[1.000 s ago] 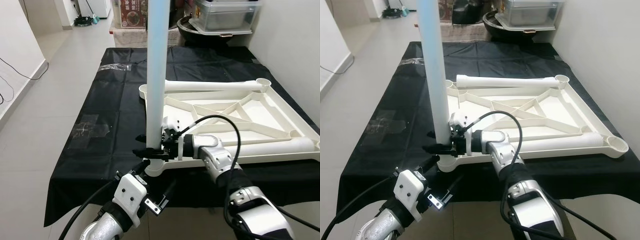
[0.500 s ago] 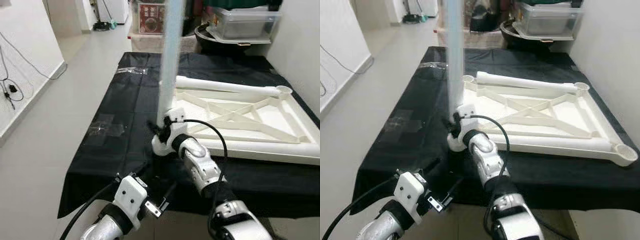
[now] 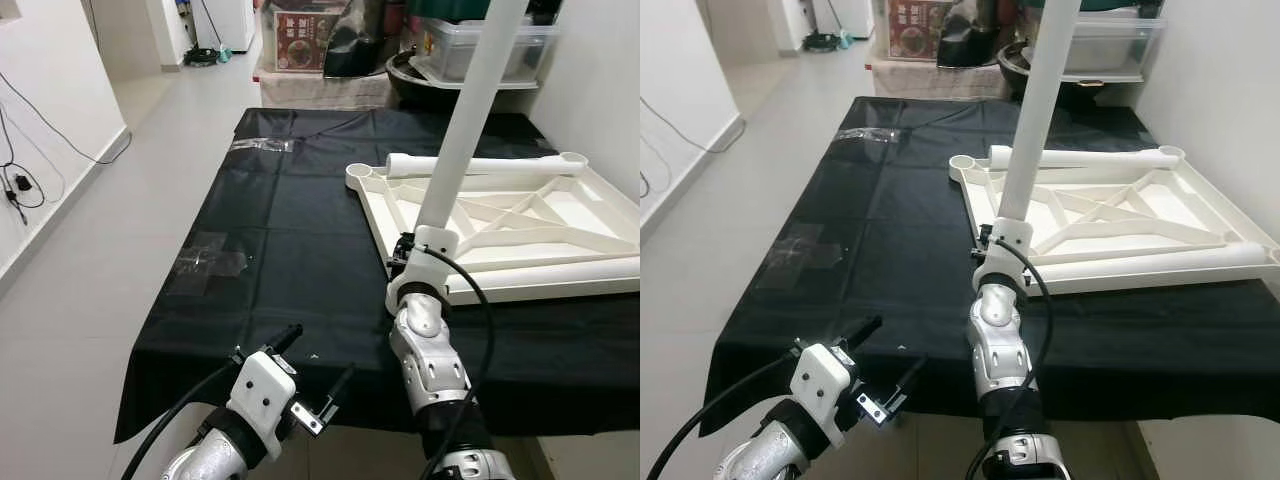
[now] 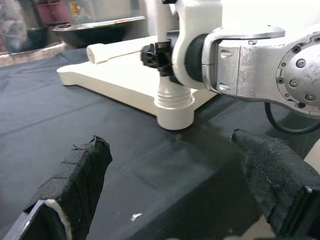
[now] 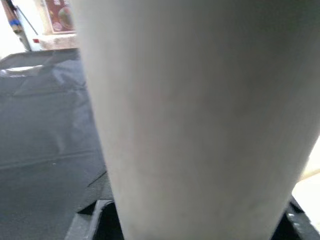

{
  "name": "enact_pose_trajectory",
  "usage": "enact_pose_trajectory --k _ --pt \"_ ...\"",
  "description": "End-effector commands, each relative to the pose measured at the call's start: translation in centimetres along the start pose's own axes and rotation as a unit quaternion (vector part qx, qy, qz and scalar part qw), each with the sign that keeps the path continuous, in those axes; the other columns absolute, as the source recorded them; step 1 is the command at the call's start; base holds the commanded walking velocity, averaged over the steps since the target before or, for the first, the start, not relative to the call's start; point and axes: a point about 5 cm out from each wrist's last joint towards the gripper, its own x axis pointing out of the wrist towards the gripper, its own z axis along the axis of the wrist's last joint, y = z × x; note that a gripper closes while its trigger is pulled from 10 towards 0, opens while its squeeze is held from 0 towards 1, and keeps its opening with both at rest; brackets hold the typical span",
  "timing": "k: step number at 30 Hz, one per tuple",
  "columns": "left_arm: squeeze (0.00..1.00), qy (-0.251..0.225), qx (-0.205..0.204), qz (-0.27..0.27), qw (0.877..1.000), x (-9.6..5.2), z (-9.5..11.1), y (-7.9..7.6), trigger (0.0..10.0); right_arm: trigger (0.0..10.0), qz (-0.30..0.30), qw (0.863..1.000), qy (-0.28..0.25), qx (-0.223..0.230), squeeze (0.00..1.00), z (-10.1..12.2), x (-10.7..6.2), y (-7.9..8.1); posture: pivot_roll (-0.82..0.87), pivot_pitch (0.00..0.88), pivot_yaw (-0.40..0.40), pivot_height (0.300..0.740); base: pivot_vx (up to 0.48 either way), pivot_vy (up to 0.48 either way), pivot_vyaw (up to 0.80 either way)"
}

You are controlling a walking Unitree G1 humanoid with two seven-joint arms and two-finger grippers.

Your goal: Building children table

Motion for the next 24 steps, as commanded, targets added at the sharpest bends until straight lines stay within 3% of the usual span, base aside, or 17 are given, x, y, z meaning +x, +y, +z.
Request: enact_pose_trajectory --k 1,3,8,9,10,11,12,13,14,15,16,17,20,21,22,23,24 --pt "0.0 0.013 0.0 -0.001 1.0 -0.1 -0.5 -0.1 10.0 10.0 0.036 0.995 0.045 0.082 1.0 -1.5 -2.4 4.1 0.14 0.086 -0.036 0.74 0.0 0.0 0.0" --pt "0.0 0.013 0.0 -0.001 1.0 -0.1 -0.5 -0.1 10.0 10.0 0.052 0.995 0.029 0.078 0.91 -1.0 -2.6 4.3 0.14 0.087 -0.037 0.74 0.0 0.0 0.0" --pt "0.0 0.013 0.0 0.0 1.0 -0.1 -0.5 -0.1 10.0 10.0 0.072 0.995 0.014 0.074 0.91 -0.7 -2.4 4.3 0.13 0.087 -0.037 0.74 0.0 0.0 0.0" --pt "0.0 0.013 0.0 0.0 1.0 -0.1 -0.6 0.0 10.0 10.0 0.156 0.984 0.005 0.087 0.0 -0.4 -2.2 4.8 0.13 0.086 -0.032 0.74 0.0 0.0 0.0" --pt "0.0 0.014 0.001 -0.001 1.0 -0.1 -0.6 0.0 10.0 10.0 0.253 0.963 -0.003 0.091 0.0 -0.1 -2.1 5.1 0.13 0.084 -0.034 0.74 0.0 0.0 0.0" --pt "0.0 0.014 0.001 -0.001 1.0 -0.1 -0.6 0.0 10.0 10.0 0.253 0.963 -0.003 0.091 0.0 -0.1 -2.1 5.1 0.13 0.084 -0.034 0.74 0.0 0.0 0.0" --pt "0.0 0.014 0.001 -0.001 1.0 -0.1 -0.6 0.1 10.0 10.0 0.36 0.928 0.009 0.094 0.0 -0.1 -2.3 5.3 0.13 0.084 -0.033 0.74 0.0 0.0 0.0" --pt "0.0 0.014 0.001 -0.001 1.0 -0.1 -0.6 0.1 10.0 10.0 0.36 0.928 0.009 0.094 0.0 -0.1 -2.3 5.3 0.13 0.084 -0.033 0.74 0.0 0.0 0.0" --pt "0.0 0.014 0.001 -0.001 1.0 -0.1 -0.6 0.1 10.0 10.0 0.449 0.889 0.022 0.087 0.0 -0.1 -2.7 5.2 0.13 0.085 -0.033 0.74 0.0 0.0 0.0" --pt "0.0 0.014 0.001 -0.001 1.0 -0.1 -0.6 0.1 10.0 10.0 0.449 0.889 0.022 0.087 0.0 -0.1 -2.7 5.2 0.13 0.085 -0.033 0.74 0.0 0.0 0.0" --pt "0.0 0.013 0.002 -0.002 1.0 0.0 -0.6 0.1 10.0 10.0 0.527 0.846 0.039 0.069 0.0 -0.1 -3.0 5.0 0.13 0.085 -0.033 0.74 0.0 0.0 0.0" --pt "0.0 0.013 0.002 -0.002 1.0 0.0 -0.6 0.1 10.0 10.0 0.57 0.818 0.051 0.058 0.0 -0.1 -3.2 4.8 0.13 0.085 -0.033 0.74 0.0 0.0 0.0" --pt "0.0 0.013 0.002 -0.002 1.0 0.0 -0.6 0.1 10.0 10.0 0.57 0.818 0.051 0.058 0.0 -0.1 -3.2 4.8 0.13 0.085 -0.033 0.74 0.0 0.0 0.0" --pt "0.0 0.012 0.002 -0.002 1.0 0.0 -0.5 0.1 10.0 10.0 0.612 0.787 0.064 0.04 0.0 -0.1 -3.2 4.8 0.14 0.084 -0.034 0.74 0.0 0.0 0.0" --pt "0.0 0.012 0.002 -0.002 1.0 0.0 -0.5 0.1 10.0 10.0 0.612 0.787 0.064 0.04 0.0 -0.1 -3.2 4.8 0.14 0.084 -0.034 0.74 0.0 0.0 0.0" --pt "0.0 0.012 0.003 -0.001 1.0 0.0 -0.5 0.0 10.0 10.0 0.649 0.756 0.08 0.016 0.0 -0.1 -3.0 5.0 0.15 0.087 -0.039 0.74 0.0 0.0 0.0" --pt "0.0 0.012 0.003 -0.001 1.0 0.0 -0.5 0.0 10.0 10.0 0.649 0.756 0.08 0.016 0.0 -0.1 -3.0 5.0 0.15 0.087 -0.039 0.74 0.0 0.0 0.0"
